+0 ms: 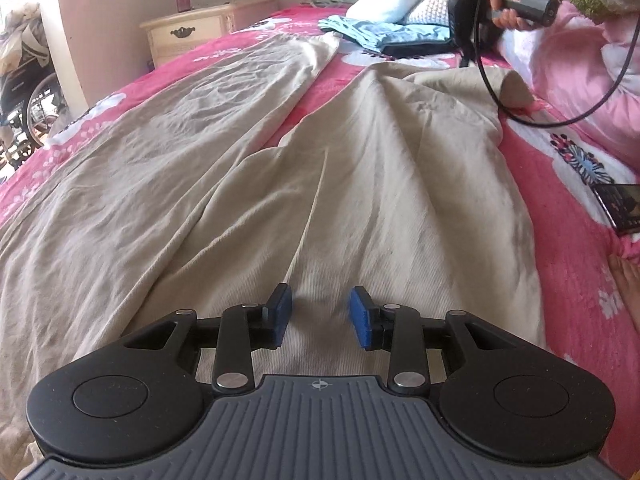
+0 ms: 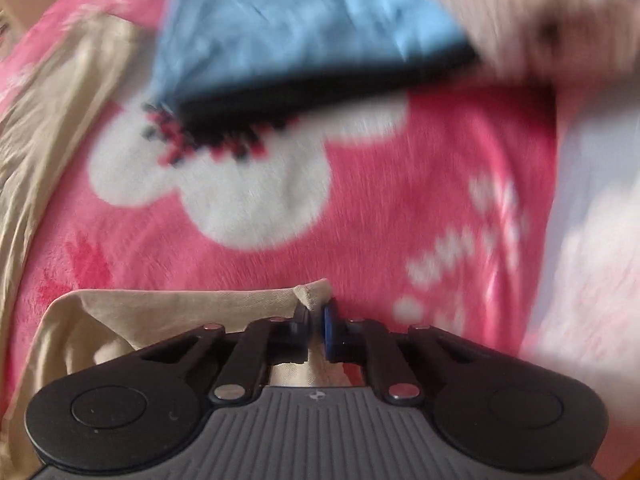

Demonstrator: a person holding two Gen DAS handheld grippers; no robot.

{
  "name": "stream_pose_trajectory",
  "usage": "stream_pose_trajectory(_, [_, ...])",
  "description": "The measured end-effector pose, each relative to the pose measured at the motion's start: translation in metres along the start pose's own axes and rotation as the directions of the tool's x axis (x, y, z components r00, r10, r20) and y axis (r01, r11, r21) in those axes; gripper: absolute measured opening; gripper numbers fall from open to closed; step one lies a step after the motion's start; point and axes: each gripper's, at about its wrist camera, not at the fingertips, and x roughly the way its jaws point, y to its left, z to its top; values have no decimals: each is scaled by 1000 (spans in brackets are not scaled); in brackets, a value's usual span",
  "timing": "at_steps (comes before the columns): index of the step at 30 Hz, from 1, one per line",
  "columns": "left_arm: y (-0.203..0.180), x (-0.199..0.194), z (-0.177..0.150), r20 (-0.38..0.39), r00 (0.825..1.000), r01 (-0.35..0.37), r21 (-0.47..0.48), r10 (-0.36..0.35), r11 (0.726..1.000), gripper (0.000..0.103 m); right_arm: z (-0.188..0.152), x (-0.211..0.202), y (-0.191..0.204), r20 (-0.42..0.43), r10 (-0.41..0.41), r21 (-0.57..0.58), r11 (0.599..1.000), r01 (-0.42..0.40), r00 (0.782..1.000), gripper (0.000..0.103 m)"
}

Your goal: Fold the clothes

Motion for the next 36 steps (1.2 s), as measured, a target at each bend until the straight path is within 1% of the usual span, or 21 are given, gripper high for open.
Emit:
stream_pose_trajectory(2, [0,0,0,1,1000,-3,3,3,1000,33,6,-18,13,112,-52,-81,995,61,992,5])
stream_pose_trajectory(4, [-1,1,0,-1,1000,-6,6,6,1000,33,16,-34,27,224,-90,-166,978,129,970,5])
stream_pose_trajectory(7, [-2,1,0,-5,1000,-10,10,10,1000,33,55,-43,33,309,-83,-227,961,158,947,5])
stream_pose_trajectory(9, [-3,1,1,-7,1000,-14,11,14,1000,33,78,-41,38,340,-64,-274,948,164,938,5])
stream_pose_trajectory(15, [-6,2,3,-19,999,-29,24,29,999,33,87,0,70,358,-106,-339,911,234,928,6])
stream_pose_trajectory(17, [-6,2,3,-21,999,-30,24,31,999,33,89,14,77,364,-132,-347,900,266,922,19])
stream_pose_trajectory(18, [-5,2,3,-22,999,-30,24,31,999,33,88,17,74,377,-178,-319,897,308,909,26])
stream_pose_trajectory(19, [-5,2,2,-22,999,-30,22,30,999,33,92,19,69,395,-229,-282,892,354,890,27])
stream_pose_trajectory(20, [-5,2,2,-21,999,-29,21,30,999,34,96,18,62,404,-262,-247,891,380,876,27])
stream_pose_trajectory(21, [-5,1,2,-19,999,-29,20,29,999,34,100,15,55,412,-284,-213,894,395,866,27])
stream_pose_trajectory(22, [-5,1,1,-17,999,-29,19,29,999,34,102,7,48,419,-275,-183,908,377,865,27])
stream_pose_trajectory(23, [-5,1,1,-15,999,-28,17,28,999,34,103,-1,42,428,-260,-159,921,356,865,27])
stream_pose_trajectory(24, [-4,1,1,-14,1000,-27,16,27,1000,34,101,-9,40,437,-218,-168,933,317,872,27])
stream_pose_trajectory(26, [-4,1,2,-14,1000,-26,13,26,1000,34,94,-25,47,420,-84,-258,944,208,904,27])
stream_pose_trajectory(27, [-4,1,2,-14,1000,-25,11,25,1000,35,88,-29,58,374,-15,-331,932,149,927,27])
stream_pose_trajectory(28, [-4,1,2,-14,1000,-25,10,25,1000,35,82,-33,68,323,52,-401,912,87,945,27])
stream_pose_trajectory(29, [-4,1,2,-13,1000,-26,9,26,1000,35,75,-36,80,273,107,-463,885,33,956,27])
stream_pose_trajectory(31, [-4,0,2,-12,999,-32,7,32,999,35,55,-38,108,200,158,-569,822,-16,967,27])
stream_pose_trajectory(34, [-5,-3,2,-13,999,-42,6,42,999,36,25,-34,144,116,195,-674,736,-67,974,26])
stream_pose_trajectory(35, [-5,-4,2,-14,999,-46,6,46,999,36,17,-31,153,91,194,-695,715,-78,977,27])
stream_pose_trajectory(36, [-5,-5,2,-14,999,-49,6,49,999,36,13,-28,158,61,183,-699,709,-89,981,26])
